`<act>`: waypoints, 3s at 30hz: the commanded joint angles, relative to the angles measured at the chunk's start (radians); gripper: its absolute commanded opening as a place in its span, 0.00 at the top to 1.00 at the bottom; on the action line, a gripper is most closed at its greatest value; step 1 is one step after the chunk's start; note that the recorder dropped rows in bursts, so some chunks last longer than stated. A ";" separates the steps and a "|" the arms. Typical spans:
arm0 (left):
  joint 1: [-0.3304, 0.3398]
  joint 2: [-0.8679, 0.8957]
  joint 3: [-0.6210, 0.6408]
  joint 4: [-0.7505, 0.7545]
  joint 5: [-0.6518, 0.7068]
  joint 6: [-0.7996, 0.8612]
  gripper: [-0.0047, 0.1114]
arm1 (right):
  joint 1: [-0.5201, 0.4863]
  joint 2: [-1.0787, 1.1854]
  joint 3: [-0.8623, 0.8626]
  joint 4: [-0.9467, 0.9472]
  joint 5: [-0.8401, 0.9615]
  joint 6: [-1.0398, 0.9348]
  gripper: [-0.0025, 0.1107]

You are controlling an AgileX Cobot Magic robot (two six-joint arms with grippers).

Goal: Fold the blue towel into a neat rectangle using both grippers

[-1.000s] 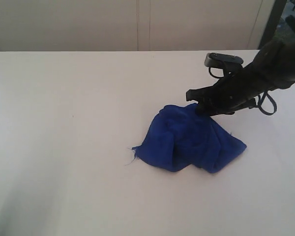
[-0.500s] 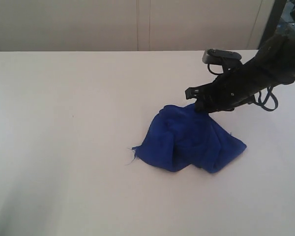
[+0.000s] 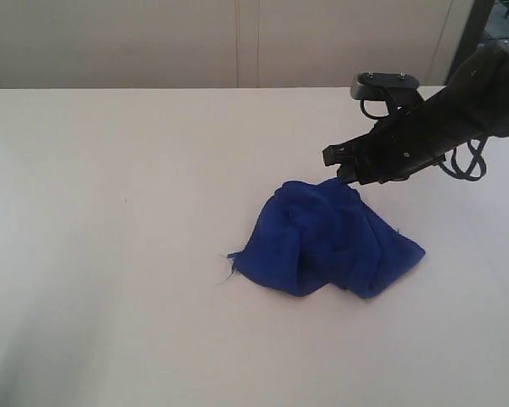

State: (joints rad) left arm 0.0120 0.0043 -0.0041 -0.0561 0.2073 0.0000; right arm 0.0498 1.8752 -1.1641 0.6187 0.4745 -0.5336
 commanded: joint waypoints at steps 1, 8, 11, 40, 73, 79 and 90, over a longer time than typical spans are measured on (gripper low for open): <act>-0.004 -0.004 0.004 0.001 -0.004 0.000 0.96 | -0.001 0.023 0.000 -0.074 -0.021 0.097 0.68; -0.004 -0.004 0.004 0.001 -0.004 0.000 0.96 | -0.001 0.052 0.000 -0.054 -0.012 0.103 0.68; -0.004 -0.004 0.004 0.001 -0.004 0.000 0.96 | -0.001 0.052 0.000 -0.005 0.020 0.081 0.68; -0.004 -0.004 0.004 0.001 -0.004 0.000 0.96 | -0.001 0.007 0.000 0.035 0.076 -0.023 0.96; -0.004 -0.004 0.004 0.001 -0.004 0.000 0.96 | -0.001 -0.335 0.001 -0.356 0.354 0.229 0.98; -0.004 -0.004 0.004 0.001 -0.004 0.000 0.96 | -0.001 -0.383 0.012 -0.369 0.399 0.229 0.98; -0.004 -0.004 0.004 0.001 -0.004 0.000 0.96 | -0.001 -0.317 0.153 -0.359 0.229 0.229 0.98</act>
State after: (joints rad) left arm 0.0120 0.0043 -0.0041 -0.0561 0.2073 0.0000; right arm 0.0498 1.5383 -1.0156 0.2568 0.7184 -0.3052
